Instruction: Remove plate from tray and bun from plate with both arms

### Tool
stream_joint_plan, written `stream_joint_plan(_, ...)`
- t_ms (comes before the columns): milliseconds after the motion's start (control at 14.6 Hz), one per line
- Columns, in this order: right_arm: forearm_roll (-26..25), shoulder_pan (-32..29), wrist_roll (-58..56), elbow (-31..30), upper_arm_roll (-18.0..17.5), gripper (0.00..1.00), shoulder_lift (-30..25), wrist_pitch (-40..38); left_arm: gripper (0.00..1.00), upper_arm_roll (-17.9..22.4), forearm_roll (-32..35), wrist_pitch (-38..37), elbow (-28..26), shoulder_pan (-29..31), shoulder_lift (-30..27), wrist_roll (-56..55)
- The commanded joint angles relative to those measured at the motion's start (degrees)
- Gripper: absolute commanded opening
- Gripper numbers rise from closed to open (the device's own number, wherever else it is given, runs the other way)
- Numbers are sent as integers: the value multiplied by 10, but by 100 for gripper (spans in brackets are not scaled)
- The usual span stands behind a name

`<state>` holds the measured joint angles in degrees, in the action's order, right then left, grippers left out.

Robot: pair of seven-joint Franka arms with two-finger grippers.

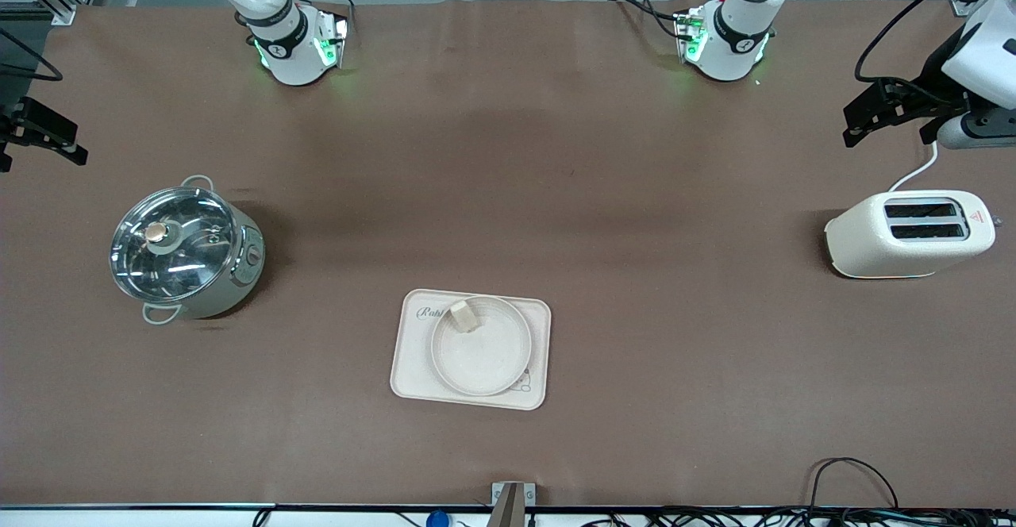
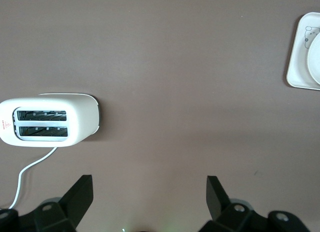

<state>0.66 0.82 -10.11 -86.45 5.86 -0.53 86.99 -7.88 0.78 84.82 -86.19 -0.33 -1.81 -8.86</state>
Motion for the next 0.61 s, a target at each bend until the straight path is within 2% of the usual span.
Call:
stream_joint_plan(0,-5,-3,-4,-13,4,100,-4,6,100,-1,10,-10,9,0,2,10)
stream_joint_plan(341,-5,5,4,-19,2,100,-7,-2,100,0,10,-11,25,1,2,13)
stream_joint_plan(546,-4,13,8,-48,1,100,-14,-6,100,0,11,-11,25,2,2,14)
